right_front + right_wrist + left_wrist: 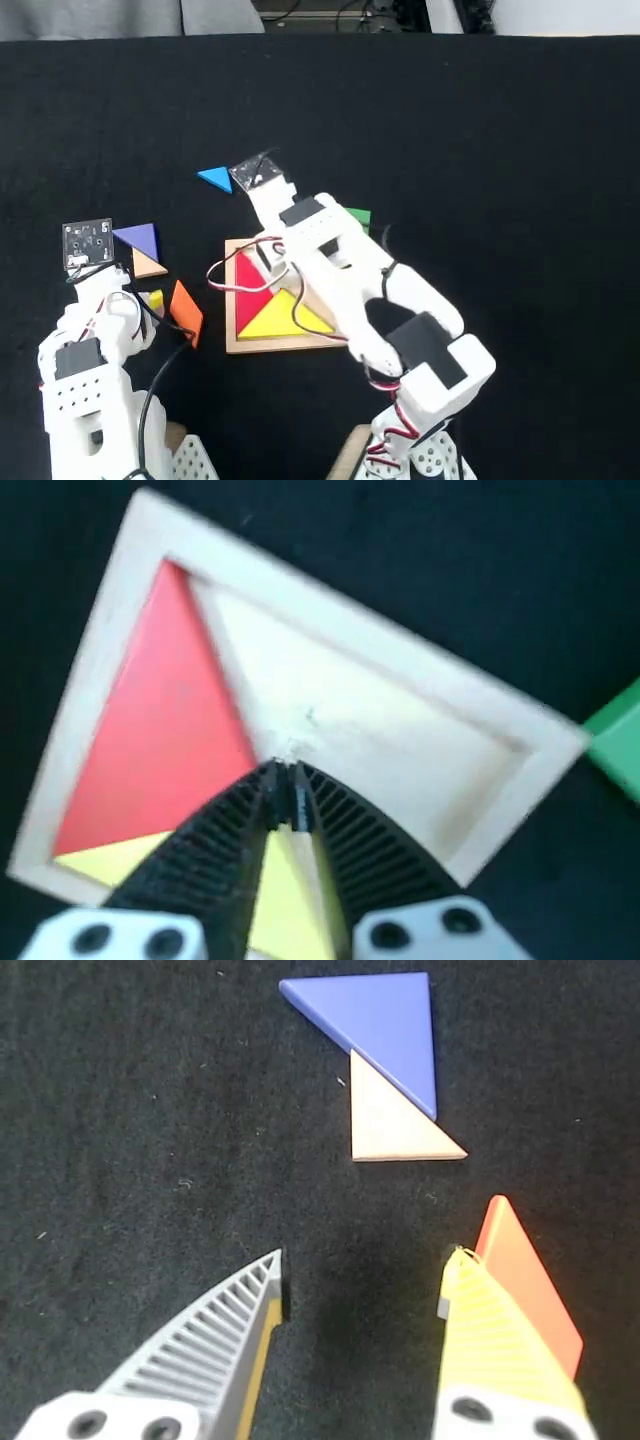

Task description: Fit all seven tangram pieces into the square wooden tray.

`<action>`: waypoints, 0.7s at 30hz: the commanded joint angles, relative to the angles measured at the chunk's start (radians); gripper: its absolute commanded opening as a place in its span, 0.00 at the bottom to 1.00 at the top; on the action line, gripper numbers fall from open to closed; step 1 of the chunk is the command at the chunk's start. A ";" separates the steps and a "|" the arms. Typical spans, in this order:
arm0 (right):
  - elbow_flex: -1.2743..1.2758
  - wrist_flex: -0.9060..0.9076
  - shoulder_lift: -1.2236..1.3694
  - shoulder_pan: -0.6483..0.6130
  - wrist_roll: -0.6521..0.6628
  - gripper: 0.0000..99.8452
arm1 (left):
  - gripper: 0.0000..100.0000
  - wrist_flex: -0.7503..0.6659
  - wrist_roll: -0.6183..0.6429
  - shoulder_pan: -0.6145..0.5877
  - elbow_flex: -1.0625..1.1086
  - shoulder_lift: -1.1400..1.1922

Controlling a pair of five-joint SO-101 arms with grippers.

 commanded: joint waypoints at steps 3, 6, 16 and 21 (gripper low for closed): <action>-0.028 0.071 -0.001 -0.103 0.077 0.01 | 0.25 -0.017 0.003 -0.007 -0.004 -0.011; -0.045 0.094 -0.008 -0.095 0.077 0.01 | 0.25 -0.017 0.003 -0.007 -0.004 -0.011; -0.059 0.126 -0.059 0.021 0.077 0.01 | 0.25 -0.017 0.003 -0.007 -0.004 -0.011; -0.030 0.120 -0.001 -0.058 0.083 0.01 | 0.25 -0.017 0.003 -0.007 -0.004 -0.011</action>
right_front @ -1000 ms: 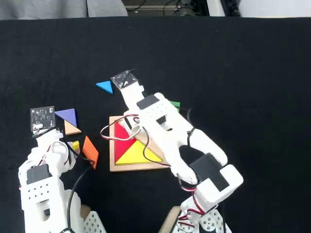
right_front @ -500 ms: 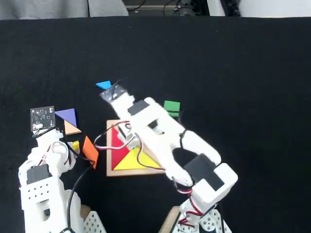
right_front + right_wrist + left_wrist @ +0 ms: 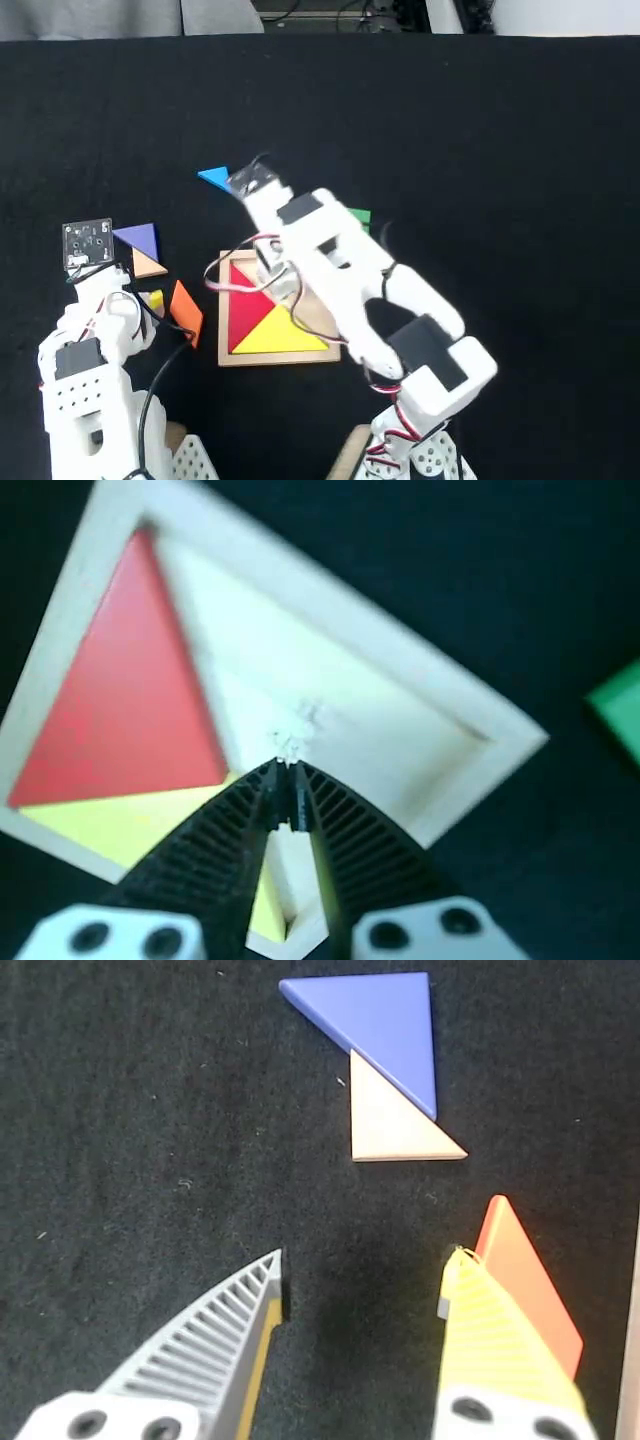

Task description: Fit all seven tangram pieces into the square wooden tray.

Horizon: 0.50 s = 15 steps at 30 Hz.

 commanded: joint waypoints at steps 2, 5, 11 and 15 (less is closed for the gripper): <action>0.005 -0.002 0.022 -0.092 0.011 0.01 | 0.25 -0.017 0.003 -0.007 -0.004 -0.011; 0.001 0.008 0.022 -0.100 0.011 0.01 | 0.25 -0.017 0.003 -0.007 -0.004 -0.011; -0.077 0.041 0.022 0.044 0.002 0.01 | 0.25 -0.017 0.003 -0.007 -0.004 -0.011; -0.140 0.084 0.022 0.155 -0.060 0.01 | 0.25 -0.017 0.003 -0.007 -0.004 -0.011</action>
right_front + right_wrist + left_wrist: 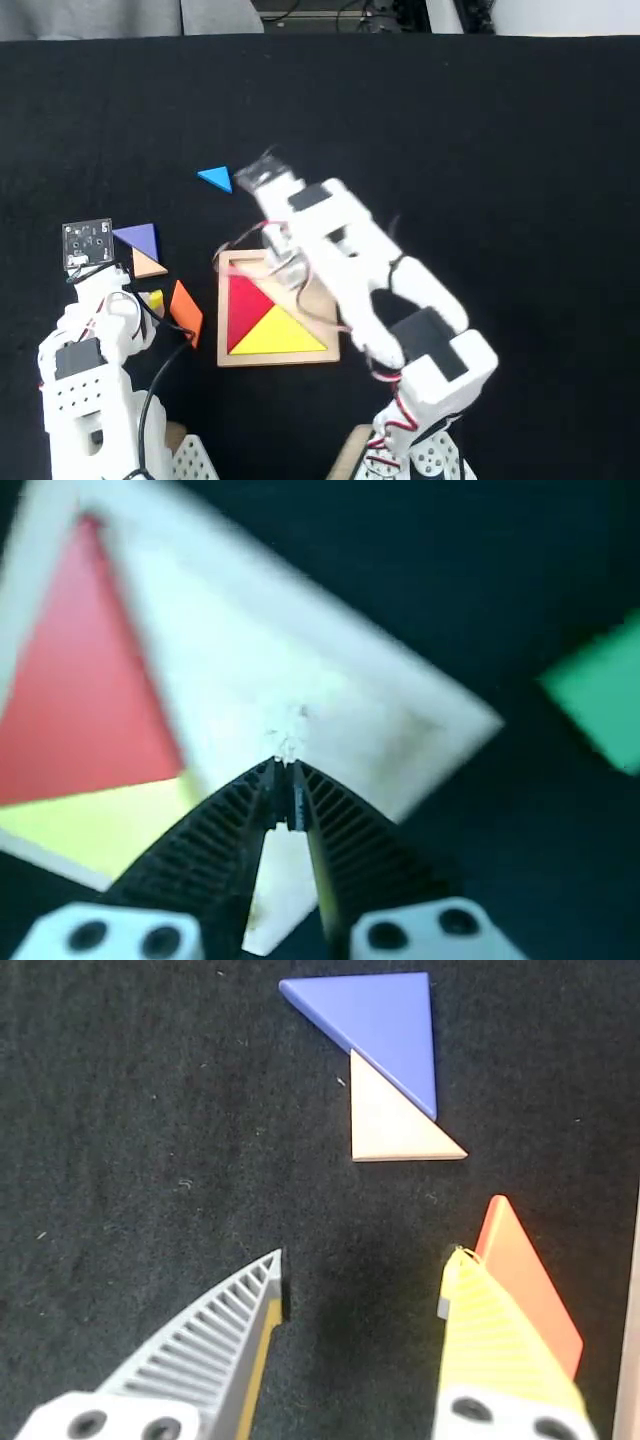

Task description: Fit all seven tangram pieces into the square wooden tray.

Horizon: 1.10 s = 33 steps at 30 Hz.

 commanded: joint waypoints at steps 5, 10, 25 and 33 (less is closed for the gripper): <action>-0.108 0.064 -0.008 0.135 -0.135 0.01 | 0.25 -0.017 0.003 -0.007 -0.004 -0.011; -0.076 0.061 -0.007 0.132 -0.180 0.08 | 0.25 -0.017 0.003 -0.007 -0.004 -0.011; 0.028 -0.104 0.002 0.130 -0.256 0.29 | 0.25 -0.018 0.003 -0.007 -0.004 -0.011; 0.025 -0.106 0.002 0.132 -0.256 0.12 | 0.25 -0.018 0.003 -0.007 -0.004 -0.011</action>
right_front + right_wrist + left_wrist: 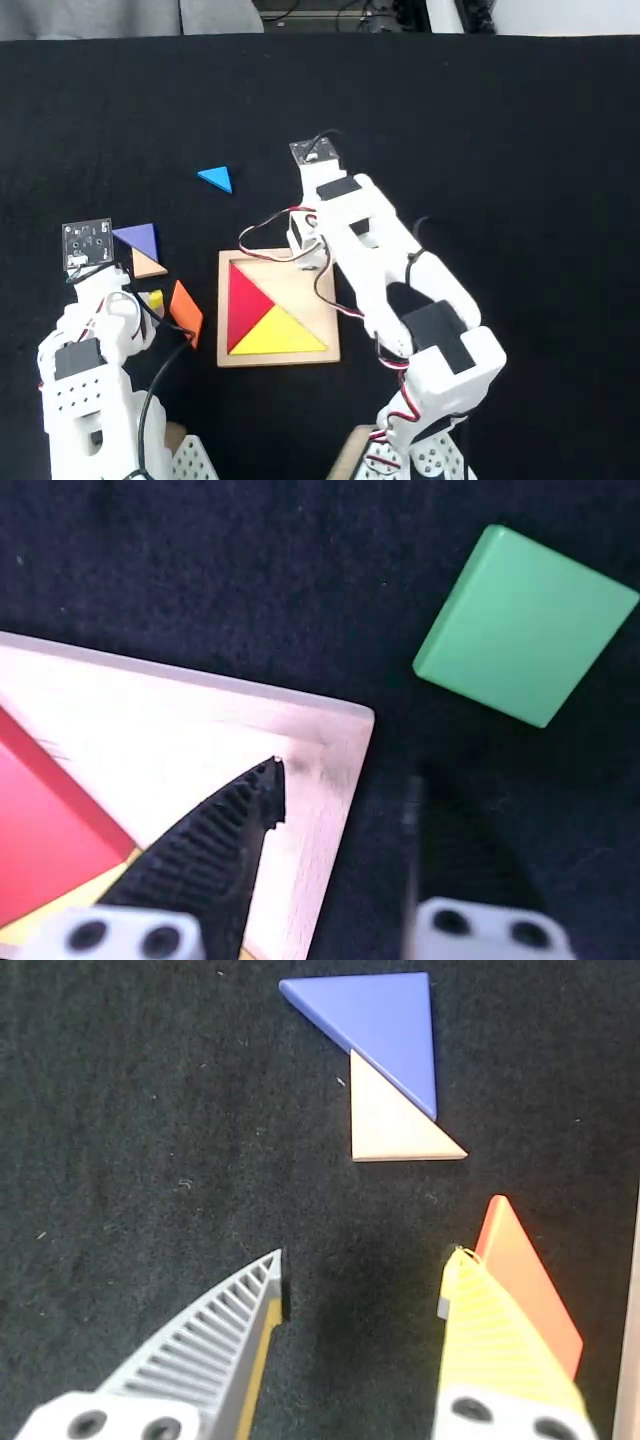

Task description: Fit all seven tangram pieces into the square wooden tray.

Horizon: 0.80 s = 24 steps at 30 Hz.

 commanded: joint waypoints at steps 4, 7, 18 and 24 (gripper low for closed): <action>-0.004 -0.017 -0.007 0.014 -0.011 0.11 | 0.25 -0.018 0.003 -0.007 -0.004 -0.011; 0.008 -0.052 0.001 0.014 -0.011 0.11 | 0.25 -0.018 0.003 -0.007 -0.004 -0.011; -0.070 -0.032 0.113 0.051 -0.014 0.11 | 0.25 -0.018 0.003 -0.007 -0.004 -0.011; -0.097 -0.035 0.117 0.109 -0.017 0.11 | 0.25 -0.018 0.003 -0.007 -0.004 -0.011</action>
